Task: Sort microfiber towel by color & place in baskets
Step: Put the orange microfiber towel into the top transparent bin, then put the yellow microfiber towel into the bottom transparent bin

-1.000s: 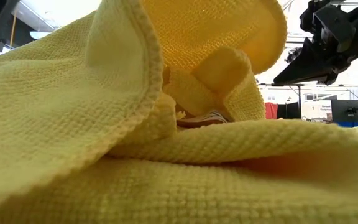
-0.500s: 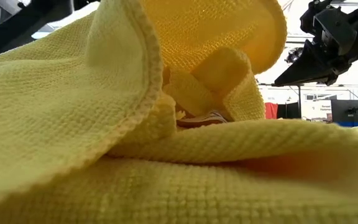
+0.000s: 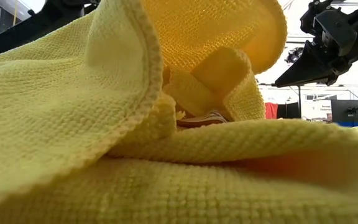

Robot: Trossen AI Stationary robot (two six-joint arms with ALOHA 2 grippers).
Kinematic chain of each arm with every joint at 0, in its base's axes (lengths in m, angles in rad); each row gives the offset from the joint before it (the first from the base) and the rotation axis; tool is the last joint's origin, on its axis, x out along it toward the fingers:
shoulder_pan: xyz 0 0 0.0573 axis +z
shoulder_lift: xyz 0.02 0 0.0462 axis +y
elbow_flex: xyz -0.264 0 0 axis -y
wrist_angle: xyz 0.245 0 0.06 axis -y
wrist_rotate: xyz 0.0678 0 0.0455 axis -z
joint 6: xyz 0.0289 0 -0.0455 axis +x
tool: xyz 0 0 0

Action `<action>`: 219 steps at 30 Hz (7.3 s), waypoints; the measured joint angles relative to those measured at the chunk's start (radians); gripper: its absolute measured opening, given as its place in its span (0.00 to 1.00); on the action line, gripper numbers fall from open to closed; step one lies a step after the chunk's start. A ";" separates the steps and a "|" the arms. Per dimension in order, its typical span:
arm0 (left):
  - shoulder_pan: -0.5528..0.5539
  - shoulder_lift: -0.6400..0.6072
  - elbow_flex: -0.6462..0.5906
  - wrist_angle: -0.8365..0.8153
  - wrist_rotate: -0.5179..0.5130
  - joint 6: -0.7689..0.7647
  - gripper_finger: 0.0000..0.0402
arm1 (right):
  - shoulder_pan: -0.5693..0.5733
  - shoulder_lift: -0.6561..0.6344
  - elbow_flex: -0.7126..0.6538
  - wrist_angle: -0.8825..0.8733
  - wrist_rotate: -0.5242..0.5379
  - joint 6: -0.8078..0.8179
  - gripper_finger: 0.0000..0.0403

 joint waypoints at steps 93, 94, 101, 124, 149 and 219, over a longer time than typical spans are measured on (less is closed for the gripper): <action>-0.701 -0.560 -0.627 0.089 -0.301 -0.049 0.42 | -0.006 0.000 -0.001 -0.008 -0.056 0.081 0.00; -0.714 -0.594 -0.671 0.121 -0.301 -0.054 0.42 | -0.009 0.000 -0.001 -0.009 -0.057 0.078 0.00; -0.779 -0.856 -0.982 0.293 -0.305 -0.127 0.42 | -0.052 0.000 0.000 0.109 -0.045 -0.049 0.04; -0.777 -1.311 -1.469 0.717 -0.303 -0.066 0.42 | -0.354 0.100 0.399 -0.942 -0.620 0.371 0.56; -0.776 -1.280 -1.467 0.893 -0.324 -0.039 0.42 | -0.272 0.307 0.266 -0.729 -0.618 0.480 0.03; -0.816 -1.380 -1.029 -0.109 -0.625 -0.580 0.00 | -0.272 0.426 0.570 -0.313 -0.318 -0.091 0.32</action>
